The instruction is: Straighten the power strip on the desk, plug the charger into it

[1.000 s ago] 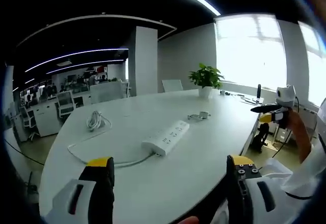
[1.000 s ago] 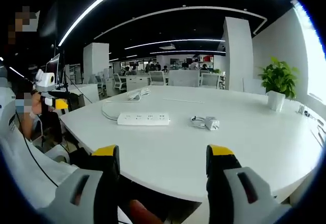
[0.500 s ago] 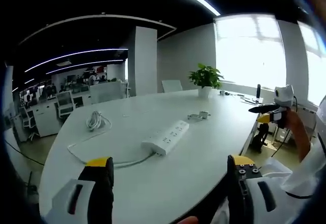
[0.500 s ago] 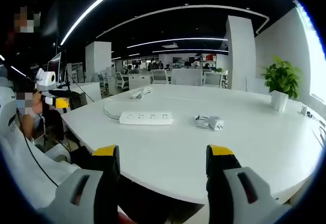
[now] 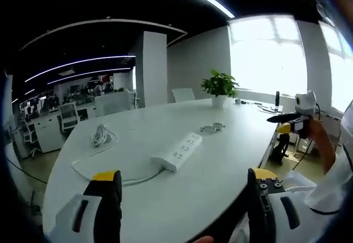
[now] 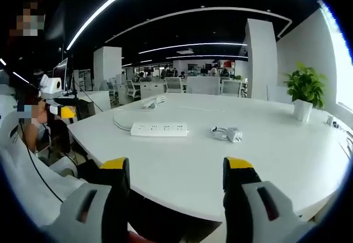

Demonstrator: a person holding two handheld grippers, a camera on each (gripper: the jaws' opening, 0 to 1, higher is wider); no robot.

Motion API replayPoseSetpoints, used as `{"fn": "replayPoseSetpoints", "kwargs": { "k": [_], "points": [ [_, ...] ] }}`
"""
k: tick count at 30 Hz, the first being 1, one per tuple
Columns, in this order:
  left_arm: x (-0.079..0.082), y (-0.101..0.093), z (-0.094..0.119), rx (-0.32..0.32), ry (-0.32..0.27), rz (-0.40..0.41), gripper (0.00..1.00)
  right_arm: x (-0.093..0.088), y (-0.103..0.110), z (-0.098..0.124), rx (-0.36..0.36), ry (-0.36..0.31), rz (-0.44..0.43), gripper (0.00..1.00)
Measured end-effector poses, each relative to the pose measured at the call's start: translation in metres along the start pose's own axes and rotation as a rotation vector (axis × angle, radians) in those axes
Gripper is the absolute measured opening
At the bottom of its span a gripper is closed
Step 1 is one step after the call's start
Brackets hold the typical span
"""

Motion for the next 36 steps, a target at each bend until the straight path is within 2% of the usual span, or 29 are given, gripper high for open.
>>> {"fn": "replayPoseSetpoints", "kwargs": {
  "k": [5,8,10,17,28,33,36],
  "points": [
    [-0.001,-0.004,-0.003,-0.013,0.006,-0.015,0.96,-0.001,0.002,-0.001,0.009,0.008,0.009,0.67],
    [-0.002,-0.008,-0.005,-0.033,0.016,-0.026,0.94,-0.001,0.005,-0.006,0.011,0.015,0.024,0.73],
    [-0.004,-0.009,-0.007,-0.043,0.018,-0.022,0.94,-0.001,0.009,-0.008,0.023,0.027,0.044,0.73],
    [-0.004,-0.003,-0.016,-0.034,0.015,-0.037,0.96,0.002,0.016,-0.022,0.074,0.035,0.054,0.72],
    [-0.008,0.006,-0.047,-0.099,0.031,-0.051,0.96,0.000,0.031,-0.042,0.143,0.067,0.072,0.70],
    [-0.011,0.016,-0.070,-0.129,0.017,-0.061,0.96,0.000,0.034,-0.045,0.158,0.070,0.072,0.70],
    [-0.016,0.019,-0.084,-0.157,0.029,-0.060,0.96,0.000,0.038,-0.048,0.174,0.072,0.069,0.70]
  ]
}}
Point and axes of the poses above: the point that each gripper's makers call its tool centre point, and the gripper's own axes: z roughly backward along the fingers, y roughly to its left, x roughly out of its top, the point moved 3 cm from there along z, roughly backward along the fingers, and after that the axes turned 8 degrees about -z, right-handed, at the moved point
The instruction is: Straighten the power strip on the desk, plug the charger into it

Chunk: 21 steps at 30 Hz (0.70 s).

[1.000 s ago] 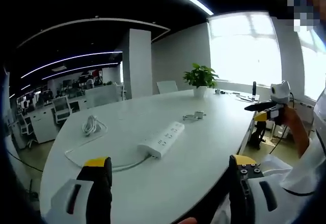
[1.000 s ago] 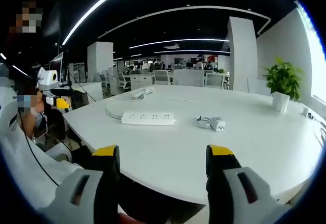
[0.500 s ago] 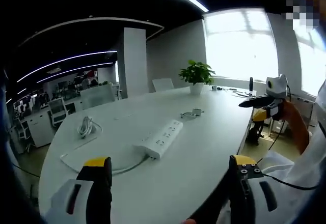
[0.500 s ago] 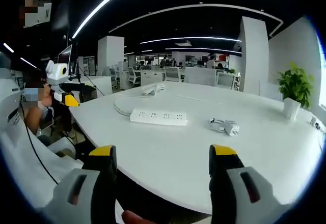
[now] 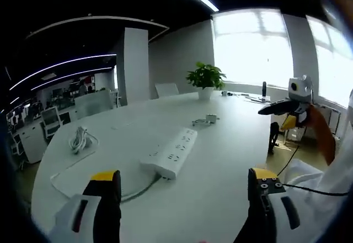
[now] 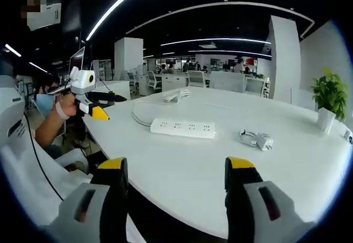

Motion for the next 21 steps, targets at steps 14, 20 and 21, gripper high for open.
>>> {"fn": "replayPoseSetpoints", "kwargs": {
  "k": [14,20,21],
  "points": [
    [-0.009,0.023,-0.052,-0.051,-0.041,-0.024,0.96,0.000,0.005,-0.006,0.018,0.012,0.001,0.70],
    [-0.014,0.031,-0.078,-0.081,-0.034,-0.039,0.96,-0.002,0.005,-0.007,0.020,0.018,-0.006,0.69],
    [-0.017,0.032,-0.082,-0.084,-0.022,-0.038,0.96,-0.002,0.005,-0.007,0.023,0.016,-0.009,0.69]
  ]
}}
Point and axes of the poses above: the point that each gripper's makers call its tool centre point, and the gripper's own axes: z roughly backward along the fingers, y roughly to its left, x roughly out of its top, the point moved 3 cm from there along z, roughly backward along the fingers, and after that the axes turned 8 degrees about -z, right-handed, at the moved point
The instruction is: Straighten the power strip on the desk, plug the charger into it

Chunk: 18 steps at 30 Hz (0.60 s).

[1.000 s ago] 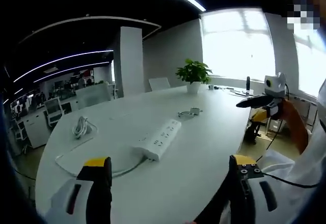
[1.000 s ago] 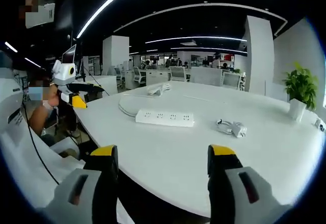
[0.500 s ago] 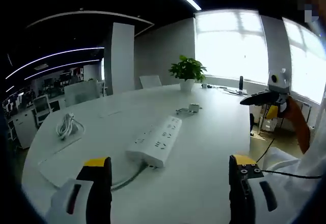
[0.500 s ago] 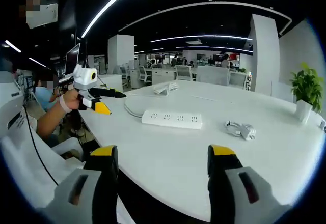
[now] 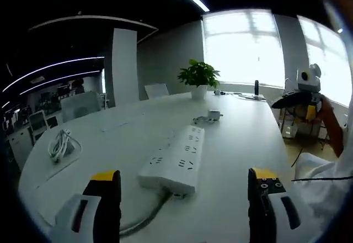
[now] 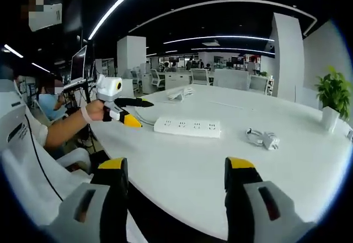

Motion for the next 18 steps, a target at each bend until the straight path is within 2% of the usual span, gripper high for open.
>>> {"fn": "replayPoseSetpoints", "kwargs": {
  "k": [8,15,18],
  "points": [
    [-0.006,0.001,-0.022,-0.039,0.014,-0.035,0.96,-0.003,-0.003,0.000,-0.003,0.001,-0.011,0.69],
    [-0.007,0.011,-0.039,-0.052,0.005,-0.016,0.96,-0.005,-0.004,-0.001,0.003,0.004,-0.020,0.69],
    [-0.007,0.012,-0.042,-0.082,-0.010,0.011,0.94,-0.005,-0.005,0.000,0.001,0.003,-0.022,0.69]
  ]
}}
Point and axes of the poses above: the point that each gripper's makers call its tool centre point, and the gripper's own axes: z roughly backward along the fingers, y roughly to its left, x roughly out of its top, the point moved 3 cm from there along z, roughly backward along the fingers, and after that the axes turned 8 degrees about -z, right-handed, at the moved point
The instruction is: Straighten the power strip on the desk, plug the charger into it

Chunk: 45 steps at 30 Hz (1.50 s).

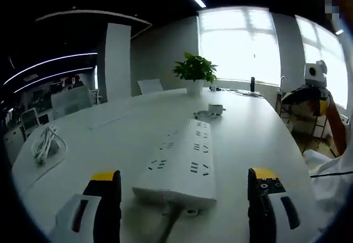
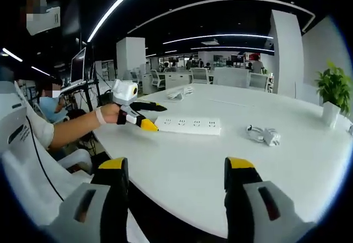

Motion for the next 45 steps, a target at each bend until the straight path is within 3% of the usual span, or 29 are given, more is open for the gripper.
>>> {"fn": "replayPoseSetpoints", "kwargs": {
  "k": [13,22,28,38,45],
  "points": [
    [-0.015,0.007,-0.015,-0.058,0.049,-0.007,0.89,-0.003,0.000,-0.008,0.007,0.017,-0.009,0.69],
    [-0.011,0.009,-0.023,-0.080,0.026,-0.003,0.86,-0.003,0.003,-0.015,0.019,0.030,-0.009,0.68],
    [-0.017,0.008,-0.027,-0.053,0.065,-0.053,0.85,-0.005,0.000,-0.018,0.021,0.038,-0.017,0.68],
    [-0.019,0.011,-0.031,-0.038,0.055,-0.038,0.80,0.013,-0.031,-0.015,-0.019,0.023,0.001,0.62],
    [-0.018,0.009,-0.031,-0.035,0.050,-0.040,0.80,0.023,-0.074,-0.011,-0.104,0.033,-0.008,0.56]
  ]
}}
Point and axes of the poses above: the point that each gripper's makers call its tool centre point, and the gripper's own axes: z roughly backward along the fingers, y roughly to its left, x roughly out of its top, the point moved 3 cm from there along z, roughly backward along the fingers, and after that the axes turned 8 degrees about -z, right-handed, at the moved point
